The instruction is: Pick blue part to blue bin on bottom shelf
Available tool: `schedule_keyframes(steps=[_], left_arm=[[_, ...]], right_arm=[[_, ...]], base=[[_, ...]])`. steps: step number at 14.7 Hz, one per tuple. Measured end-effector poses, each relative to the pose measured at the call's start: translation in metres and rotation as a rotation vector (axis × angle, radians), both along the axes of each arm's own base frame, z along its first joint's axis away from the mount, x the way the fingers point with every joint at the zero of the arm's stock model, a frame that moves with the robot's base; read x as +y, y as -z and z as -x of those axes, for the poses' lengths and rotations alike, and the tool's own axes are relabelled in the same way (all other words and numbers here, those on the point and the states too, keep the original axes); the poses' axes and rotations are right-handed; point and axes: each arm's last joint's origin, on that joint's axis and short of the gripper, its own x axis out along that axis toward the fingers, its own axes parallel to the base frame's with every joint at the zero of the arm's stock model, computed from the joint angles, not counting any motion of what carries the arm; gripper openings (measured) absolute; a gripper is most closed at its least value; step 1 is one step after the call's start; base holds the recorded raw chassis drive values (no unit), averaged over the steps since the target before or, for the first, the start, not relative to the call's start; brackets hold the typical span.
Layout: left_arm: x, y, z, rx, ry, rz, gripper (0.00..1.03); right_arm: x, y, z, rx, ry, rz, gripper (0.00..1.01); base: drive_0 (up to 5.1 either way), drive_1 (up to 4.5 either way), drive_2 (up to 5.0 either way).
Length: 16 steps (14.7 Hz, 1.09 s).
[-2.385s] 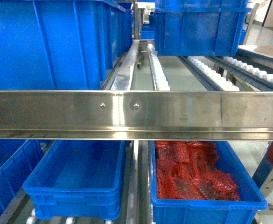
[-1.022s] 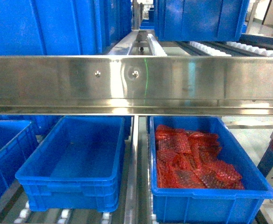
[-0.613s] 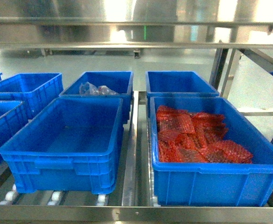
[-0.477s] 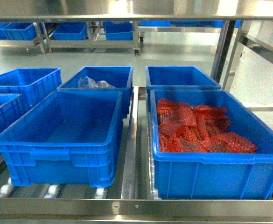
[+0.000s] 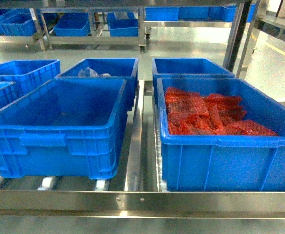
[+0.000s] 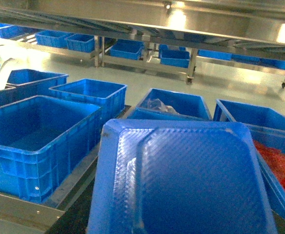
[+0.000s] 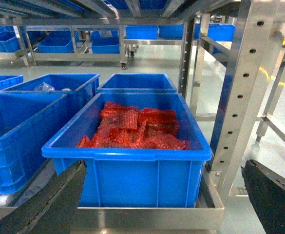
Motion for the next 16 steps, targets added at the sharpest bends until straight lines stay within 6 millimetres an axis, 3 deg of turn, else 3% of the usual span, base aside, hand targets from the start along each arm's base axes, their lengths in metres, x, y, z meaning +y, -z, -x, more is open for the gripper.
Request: schedule_keyframes(steps=[16], left_arm=[[0.0, 0.0004, -0.0001, 0.001, 0.0, -0.001, 0.43]], right_arm=[[0.0, 0.0001, 0.0, 0.002, 0.0, 0.0, 0.98]], base=[[0.0, 0.0, 0.0]])
